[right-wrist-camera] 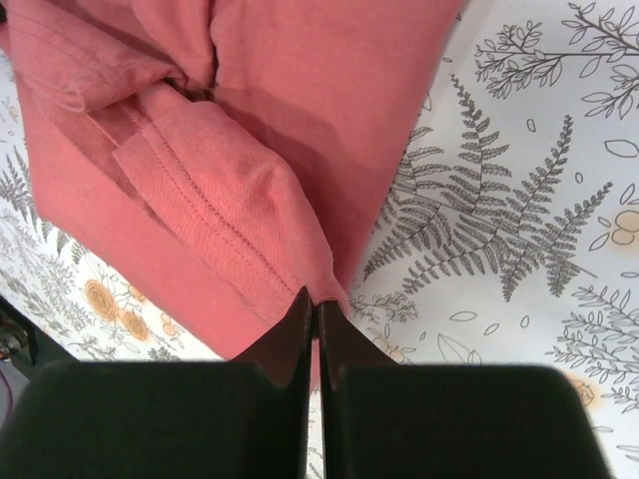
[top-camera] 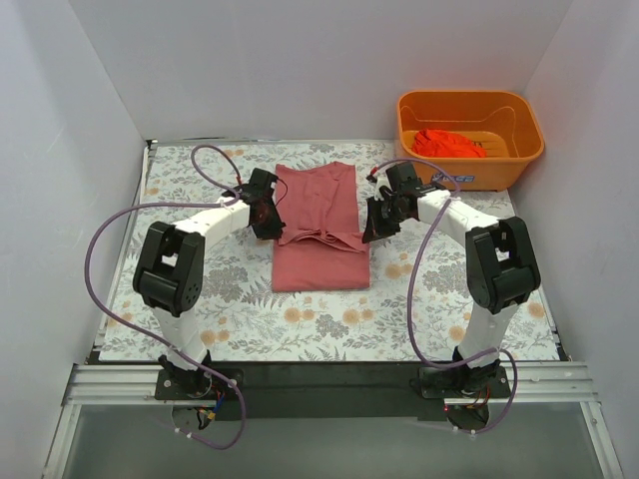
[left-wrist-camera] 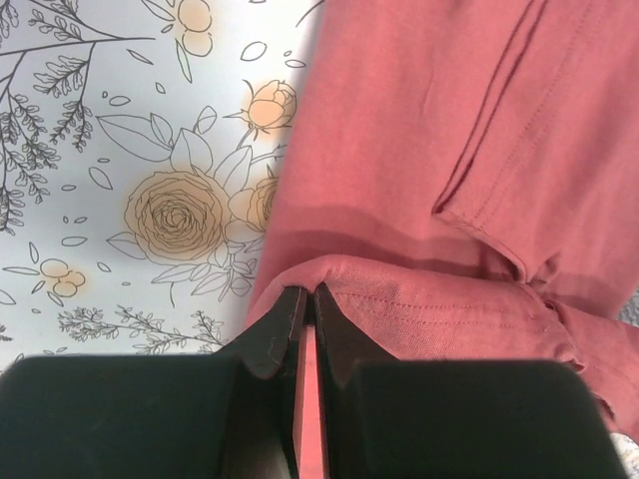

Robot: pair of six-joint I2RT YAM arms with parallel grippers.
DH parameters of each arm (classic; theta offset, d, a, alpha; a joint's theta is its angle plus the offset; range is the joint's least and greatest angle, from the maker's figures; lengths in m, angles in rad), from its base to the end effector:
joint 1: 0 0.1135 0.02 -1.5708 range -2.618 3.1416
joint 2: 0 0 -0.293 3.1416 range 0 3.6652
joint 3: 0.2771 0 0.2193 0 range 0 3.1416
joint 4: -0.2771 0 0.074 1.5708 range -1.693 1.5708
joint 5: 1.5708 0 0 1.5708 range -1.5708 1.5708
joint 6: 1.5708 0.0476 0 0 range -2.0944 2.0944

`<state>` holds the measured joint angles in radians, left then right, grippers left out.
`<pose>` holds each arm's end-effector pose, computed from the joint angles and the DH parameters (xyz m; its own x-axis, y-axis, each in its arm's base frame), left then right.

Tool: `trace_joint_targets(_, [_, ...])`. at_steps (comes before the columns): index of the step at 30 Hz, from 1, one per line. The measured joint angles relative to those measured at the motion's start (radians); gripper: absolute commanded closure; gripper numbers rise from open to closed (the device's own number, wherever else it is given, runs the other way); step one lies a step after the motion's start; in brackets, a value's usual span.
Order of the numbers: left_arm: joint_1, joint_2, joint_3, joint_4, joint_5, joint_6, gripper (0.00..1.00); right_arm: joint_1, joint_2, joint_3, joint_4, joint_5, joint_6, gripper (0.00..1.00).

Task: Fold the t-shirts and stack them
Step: Fold the tshirt

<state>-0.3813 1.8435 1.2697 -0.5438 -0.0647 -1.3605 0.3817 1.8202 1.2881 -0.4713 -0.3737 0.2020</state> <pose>0.3370 -0.1318 0.2223 -0.5117 -0.8463 -0.1482 -0.7441 0.5228 -0.4161 0.3352 0.1532 0.2423 -0.8728 -0.1491 -0.4647 -0.3611 0.8378 0.4094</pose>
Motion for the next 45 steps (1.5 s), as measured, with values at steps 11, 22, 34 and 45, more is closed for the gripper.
trace_joint_targets(11, [0.003, 0.031, 0.002, 0.018, -0.022, 0.010, 0.54, -0.003, 0.065, 0.004, 0.039, 0.005, -0.015, 0.62])
trace_joint_targets(22, [-0.063, -0.241, -0.062, 0.012, -0.042, -0.026, 0.58, 0.085, -0.170, -0.058, 0.104, 0.160, -0.022, 0.63])
trace_joint_targets(34, [-0.272, -0.119, -0.245, 0.085, -0.002, -0.099, 0.84, 0.273, -0.158, -0.288, 0.314, 0.154, 0.061, 0.75])
trace_joint_targets(45, [-0.268, -0.184, -0.348, 0.162, 0.010, -0.129, 0.84, 0.227, 0.032, -0.156, 0.378, 0.192, 0.044, 0.74])
